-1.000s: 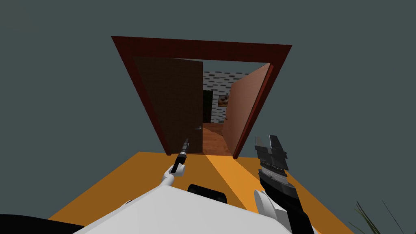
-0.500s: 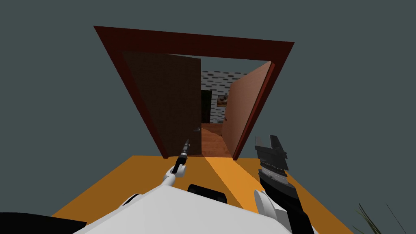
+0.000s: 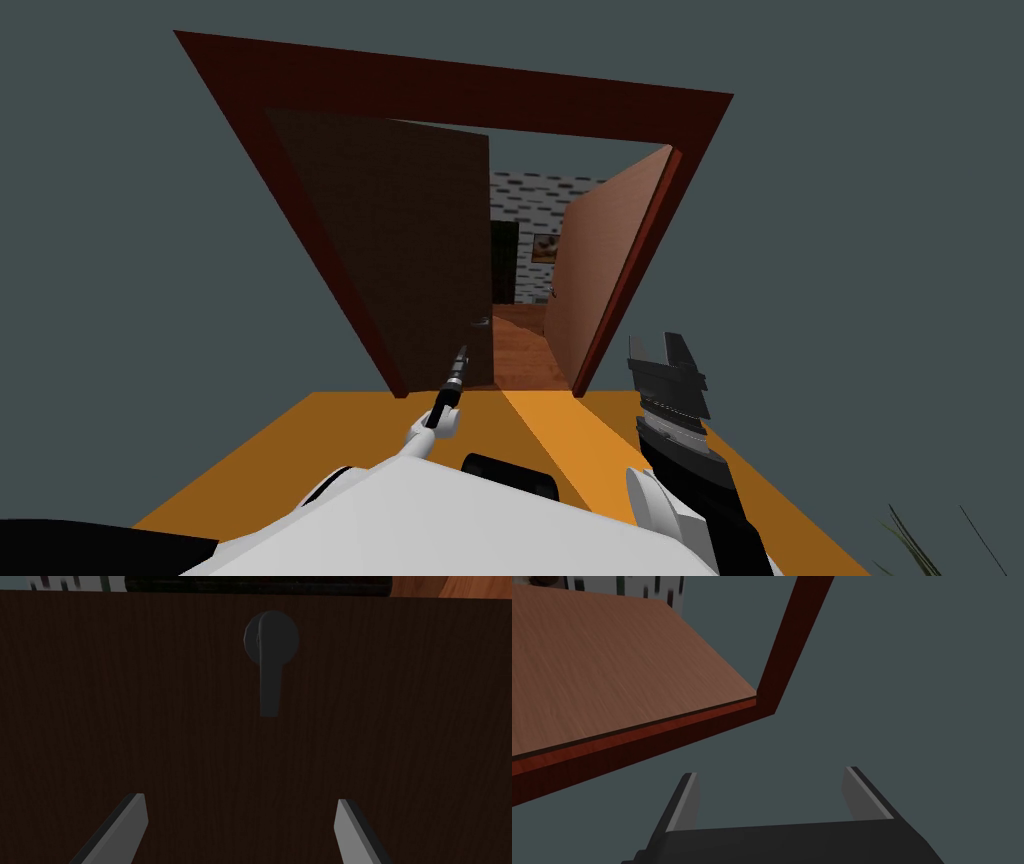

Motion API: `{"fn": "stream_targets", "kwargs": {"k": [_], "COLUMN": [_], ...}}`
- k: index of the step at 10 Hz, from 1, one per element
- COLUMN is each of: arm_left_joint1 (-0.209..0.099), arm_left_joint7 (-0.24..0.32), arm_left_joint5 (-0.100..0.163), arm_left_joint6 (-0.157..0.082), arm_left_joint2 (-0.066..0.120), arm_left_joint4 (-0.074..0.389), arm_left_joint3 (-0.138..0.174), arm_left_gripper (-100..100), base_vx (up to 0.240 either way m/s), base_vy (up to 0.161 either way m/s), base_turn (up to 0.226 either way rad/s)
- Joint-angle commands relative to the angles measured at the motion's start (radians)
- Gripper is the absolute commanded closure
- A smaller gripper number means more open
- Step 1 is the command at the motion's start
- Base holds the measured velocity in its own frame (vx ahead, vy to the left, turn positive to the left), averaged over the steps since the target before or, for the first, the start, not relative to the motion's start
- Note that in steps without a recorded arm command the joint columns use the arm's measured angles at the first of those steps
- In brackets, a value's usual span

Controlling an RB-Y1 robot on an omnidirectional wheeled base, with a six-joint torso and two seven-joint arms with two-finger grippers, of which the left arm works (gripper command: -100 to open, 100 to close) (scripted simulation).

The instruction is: Push the door open

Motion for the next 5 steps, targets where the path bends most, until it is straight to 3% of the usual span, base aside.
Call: {"fn": "stream_targets", "kwargs": {"k": [1,4,5], "arm_left_joint1": [-0.013,-0.040,-0.037], "arm_left_joint7": [0.001,0.001,0.001], "arm_left_joint5": [0.002,0.007,0.007], "arm_left_joint6": [-0.010,-0.026,-0.024], "arm_left_joint2": [-0.001,-0.006,-0.006], "arm_left_joint4": [0.030,0.093,0.085], "arm_left_joint3": [0.001,0.004,0.004], "arm_left_gripper": [-100,-100,-100], "base_vx": [0.056,0.092,0.042], "base_vy": [0.008,0.004,0.009], "base_turn": [-0.022,-0.044,-0.008]}}
